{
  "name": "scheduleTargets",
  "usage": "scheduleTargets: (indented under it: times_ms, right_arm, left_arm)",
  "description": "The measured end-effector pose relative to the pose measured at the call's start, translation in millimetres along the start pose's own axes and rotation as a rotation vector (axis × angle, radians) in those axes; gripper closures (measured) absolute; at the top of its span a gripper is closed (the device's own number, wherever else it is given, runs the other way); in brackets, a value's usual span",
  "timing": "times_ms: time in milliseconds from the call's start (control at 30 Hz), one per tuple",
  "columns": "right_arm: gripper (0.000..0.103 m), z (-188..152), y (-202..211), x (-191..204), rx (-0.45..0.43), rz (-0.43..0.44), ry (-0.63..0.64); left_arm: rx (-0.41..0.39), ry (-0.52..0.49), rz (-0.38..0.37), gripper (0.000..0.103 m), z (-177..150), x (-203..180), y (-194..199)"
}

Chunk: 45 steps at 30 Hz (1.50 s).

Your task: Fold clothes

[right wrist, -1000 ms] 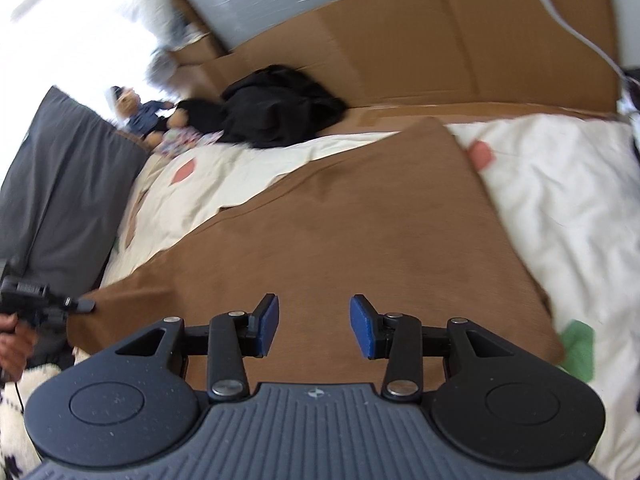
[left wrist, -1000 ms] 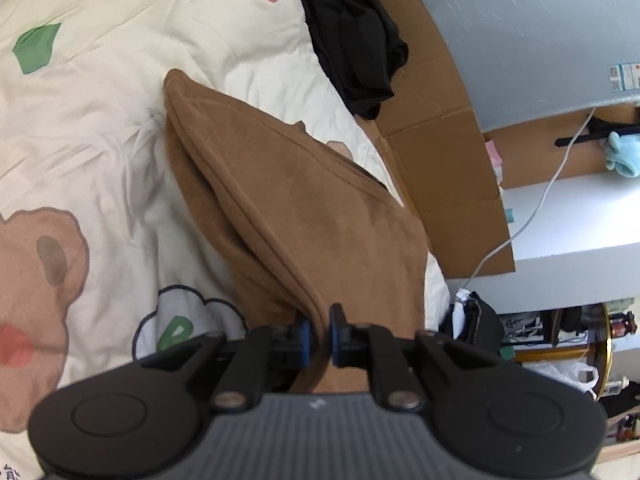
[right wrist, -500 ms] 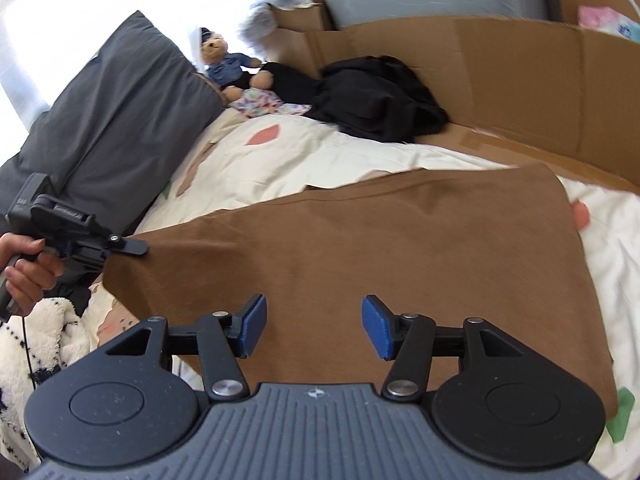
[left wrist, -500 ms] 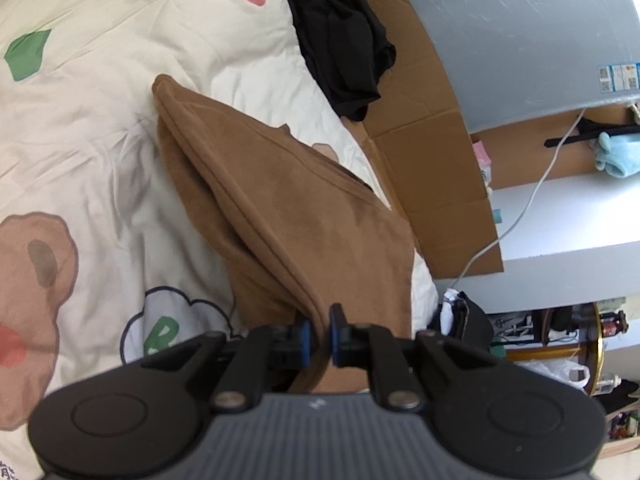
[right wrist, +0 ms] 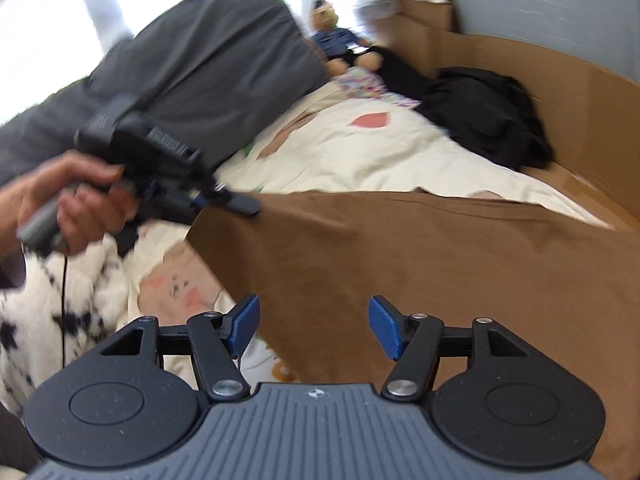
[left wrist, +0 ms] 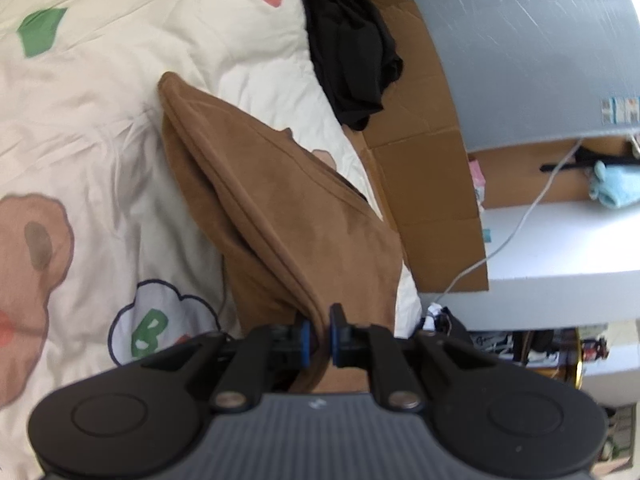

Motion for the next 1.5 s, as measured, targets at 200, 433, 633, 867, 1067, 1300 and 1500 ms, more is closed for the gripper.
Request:
scheduleTargets:
  times_ms: [200, 433, 633, 867, 1067, 1300, 1500]
  right_arm:
    - [0.032, 2.9, -26.0, 41.9, 0.000, -0.067, 0.145]
    - [0.025, -2.4, -49.7, 66.9, -0.006, -0.188, 0.263]
    - [0.025, -2.5, -70.5, 73.6, -0.005, -0.244, 0.322]
    - [0.024, 9.8, -87.5, 94.3, -0.046, -0.293, 0.405]
    - [0.024, 8.7, -104.1, 105.6, -0.048, -0.411, 0.514]
    - [0.024, 1.1, -120.6, 95.1, -0.033, -0.504, 0.553]
    - [0.024, 7.1, -98.2, 86.7, -0.070, -0.524, 0.505]
  left_arm:
    - [-0.005, 0.054, -0.028, 0.093, -0.1, -1.1, 4.5]
    - [0.013, 0.072, -0.055, 0.093, -2.9, -3.4, 8.0]
    - [0.016, 0.098, -0.060, 0.093, -2.6, 3.2, 8.3]
    - [0.023, 0.142, -0.088, 0.093, -2.6, 7.2, 5.3]
    - [0.027, 0.168, -0.110, 0.093, -2.4, 6.3, 3.9]
    - [0.028, 0.171, -0.108, 0.093, -2.0, 7.6, 5.4]
    - [0.009, 0.164, -0.083, 0.093, 0.6, 13.9, 8.0]
Point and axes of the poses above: each gripper's, at about its wrist camera, not at the fingertips, and y roughly against the way its jaws point, x to its left, z to its top, the point moved 2 cm from there along -y, roughly the way its jaws point, and after that the axes turned 1 degree about -x, right-handed, at the moved point
